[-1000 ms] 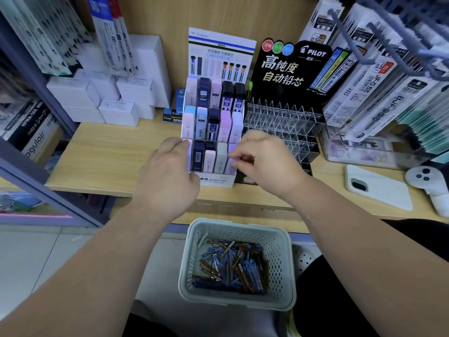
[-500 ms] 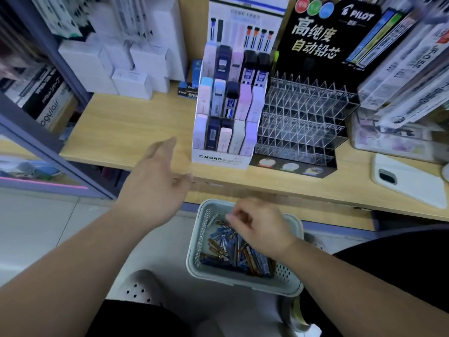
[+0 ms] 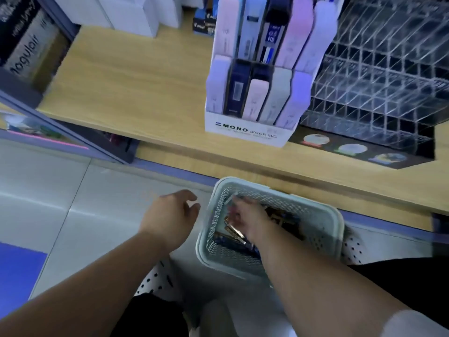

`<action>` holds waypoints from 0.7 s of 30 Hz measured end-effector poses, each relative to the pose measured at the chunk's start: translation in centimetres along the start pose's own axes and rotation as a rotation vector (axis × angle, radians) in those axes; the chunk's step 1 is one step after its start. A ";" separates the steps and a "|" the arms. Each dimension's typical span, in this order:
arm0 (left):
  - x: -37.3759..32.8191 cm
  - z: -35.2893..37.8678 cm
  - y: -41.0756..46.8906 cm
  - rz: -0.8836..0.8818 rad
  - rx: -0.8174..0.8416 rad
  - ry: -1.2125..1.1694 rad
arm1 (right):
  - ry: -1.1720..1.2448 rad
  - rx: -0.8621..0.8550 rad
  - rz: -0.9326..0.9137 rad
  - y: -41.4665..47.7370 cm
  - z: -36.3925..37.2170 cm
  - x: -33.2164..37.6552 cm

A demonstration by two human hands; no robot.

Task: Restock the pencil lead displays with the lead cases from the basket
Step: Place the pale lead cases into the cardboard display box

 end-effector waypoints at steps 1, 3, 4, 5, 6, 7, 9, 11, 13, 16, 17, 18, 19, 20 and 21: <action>0.6 1.2 0.5 -0.082 0.101 -0.055 | 0.071 0.008 0.028 0.3 0.3 0.0; 1.2 3.1 1.1 -0.208 0.257 -0.227 | 0.132 0.028 0.061 1.0 0.9 0.2; 1.2 3.6 1.2 -0.255 0.299 -0.329 | 0.159 0.040 0.067 1.2 1.1 0.3; 1.1 4.1 1.2 -0.293 0.316 -0.415 | 0.187 0.048 0.073 1.4 1.3 0.5; 0.9 4.3 1.3 -0.319 0.309 -0.483 | 0.210 0.052 0.076 1.5 1.4 0.7; 0.7 4.4 1.3 -0.327 0.293 -0.534 | 0.215 0.051 0.077 1.6 1.4 0.9; 0.5 4.3 1.2 -0.316 0.273 -0.593 | 0.196 0.049 0.080 1.7 1.5 1.0; 0.5 4.3 1.2 -0.285 0.272 -0.593 | 0.175 0.049 0.083 1.6 1.7 0.8; 0.6 4.4 1.1 -0.259 0.262 -0.568 | 0.167 0.044 0.079 1.5 2.0 0.7; 0.6 4.6 1.2 -0.252 0.238 -0.497 | 0.189 0.034 0.075 1.1 2.2 0.7; 0.6 4.7 1.3 -0.251 0.231 -0.467 | 0.193 0.027 0.077 0.9 2.2 0.8; 0.6 4.6 1.3 -0.248 0.225 -0.445 | 0.192 0.019 0.083 0.8 2.2 0.8; 0.5 4.6 1.3 -0.247 0.220 -0.430 | 0.188 0.010 0.092 0.7 2.3 0.8; 0.4 4.5 1.3 -0.247 0.216 -0.419 | 0.190 0.000 0.103 0.7 2.3 0.9; 0.2 4.5 1.4 -0.247 0.214 -0.407 | 0.201 -0.008 0.117 0.6 2.4 0.9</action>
Point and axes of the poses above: each hand's wrist, its own y-axis towards the middle knuckle, its own z-axis out of the palm, x = y × z, the point moved 1 cm from there along y, towards the middle knuckle, and after that the axes turned 1 degree about -z, right-handed, at the moved point
